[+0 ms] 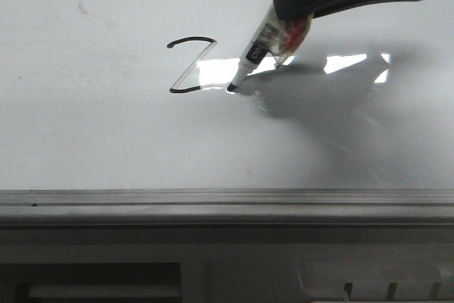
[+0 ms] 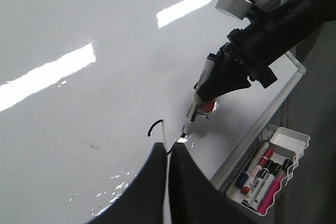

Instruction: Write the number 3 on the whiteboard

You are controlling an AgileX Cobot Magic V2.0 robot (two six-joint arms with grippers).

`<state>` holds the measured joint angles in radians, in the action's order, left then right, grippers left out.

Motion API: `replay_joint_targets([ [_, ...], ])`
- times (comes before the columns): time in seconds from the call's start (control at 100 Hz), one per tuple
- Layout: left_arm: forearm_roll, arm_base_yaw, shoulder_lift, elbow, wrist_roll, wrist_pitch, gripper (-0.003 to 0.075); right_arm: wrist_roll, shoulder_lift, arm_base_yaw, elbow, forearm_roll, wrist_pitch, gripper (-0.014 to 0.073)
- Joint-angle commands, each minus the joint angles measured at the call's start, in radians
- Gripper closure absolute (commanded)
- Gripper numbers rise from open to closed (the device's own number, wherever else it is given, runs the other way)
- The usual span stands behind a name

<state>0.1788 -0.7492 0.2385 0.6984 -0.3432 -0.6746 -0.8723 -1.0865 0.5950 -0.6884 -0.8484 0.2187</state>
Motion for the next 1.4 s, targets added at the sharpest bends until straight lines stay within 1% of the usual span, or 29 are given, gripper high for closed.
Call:
replay_joint_targets([
  [0.0, 0.019, 0.001, 0.014, 0.024, 0.013, 0.072, 0.0741, -0.022, -0.009, -0.001, 0.001, 0.002, -0.065, 0.065],
  [0.1, 0.019, 0.001, 0.014, 0.024, 0.013, 0.072, 0.0741, -0.022, -0.061, 0.044, 0.004, -0.051, -0.092, 0.065],
  [0.27, 0.019, 0.001, 0.014, 0.024, 0.013, 0.072, 0.0741, -0.022, -0.175, 0.168, 0.002, -0.059, -0.184, 0.065],
  [0.35, 0.019, 0.001, 0.014, 0.024, 0.013, 0.072, 0.0741, -0.022, -0.199, 0.192, 0.002, -0.067, -0.203, 0.065],
  [0.41, 0.019, 0.001, 0.014, 0.024, 0.013, 0.072, 0.0741, -0.022, -0.202, 0.192, 0.002, -0.082, -0.208, 0.065],
  [0.49, 0.019, 0.001, 0.014, 0.024, 0.013, 0.072, 0.0741, -0.022, -0.163, 0.192, -0.015, -0.084, -0.2, 0.065],
  [0.69, 0.036, 0.001, 0.021, 0.024, 0.013, 0.072, 0.0734, -0.022, 0.04, 0.196, -0.133, -0.073, -0.082, 0.065],
  [0.76, 0.063, 0.001, 0.051, 0.033, 0.013, 0.072, 0.069, -0.022, 0.102, 0.197, -0.182, -0.054, -0.071, 0.065],
  [0.83, 0.109, 0.001, 0.102, 0.046, 0.013, 0.074, 0.0598, -0.022, 0.141, 0.197, -0.22, -0.022, -0.04, 0.065],
  [0.86, 0.126, 0.001, 0.129, 0.055, 0.013, 0.074, 0.0542, -0.022, 0.15, 0.197, -0.233, -0.011, -0.02, 0.065],
  [0.91, 0.164, 0.001, 0.181, 0.075, 0.011, 0.069, 0.0466, -0.022, 0.15, 0.197, -0.259, 0.007, 0.038, 0.065],
  [0.95, 0.192, 0.001, 0.229, 0.096, 0.001, 0.061, 0.0414, -0.022, 0.148, 0.197, -0.276, 0.027, 0.112, 0.065],
  [1.0, 0.238, 0.001, 0.286, 0.123, -0.024, 0.041, 0.0374, -0.022, 0.138, 0.2, -0.289, 0.053, 0.181, 0.065],
  [1.12, 0.359, 0.001, 0.412, 0.192, -0.163, -0.062, 0.0363, -0.022, 0.127, 0.202, -0.3, 0.112, 0.284, 0.065],
  [1.24, 0.463, 0.001, 0.512, 0.236, -0.309, -0.156, 0.0363, -0.022, 0.127, 0.204, -0.304, 0.112, 0.292, 0.065],
  [1.31, 0.504, 0.001, 0.562, 0.25, -0.358, -0.185, 0.0363, -0.024, 0.127, 0.204, -0.309, 0.112, 0.297, 0.0654],
  [1.39, 0.515, 0.001, 0.606, 0.259, -0.366, -0.188, 0.0365, -0.05, 0.127, 0.222, -0.328, 0.112, 0.342, 0.0656],
])
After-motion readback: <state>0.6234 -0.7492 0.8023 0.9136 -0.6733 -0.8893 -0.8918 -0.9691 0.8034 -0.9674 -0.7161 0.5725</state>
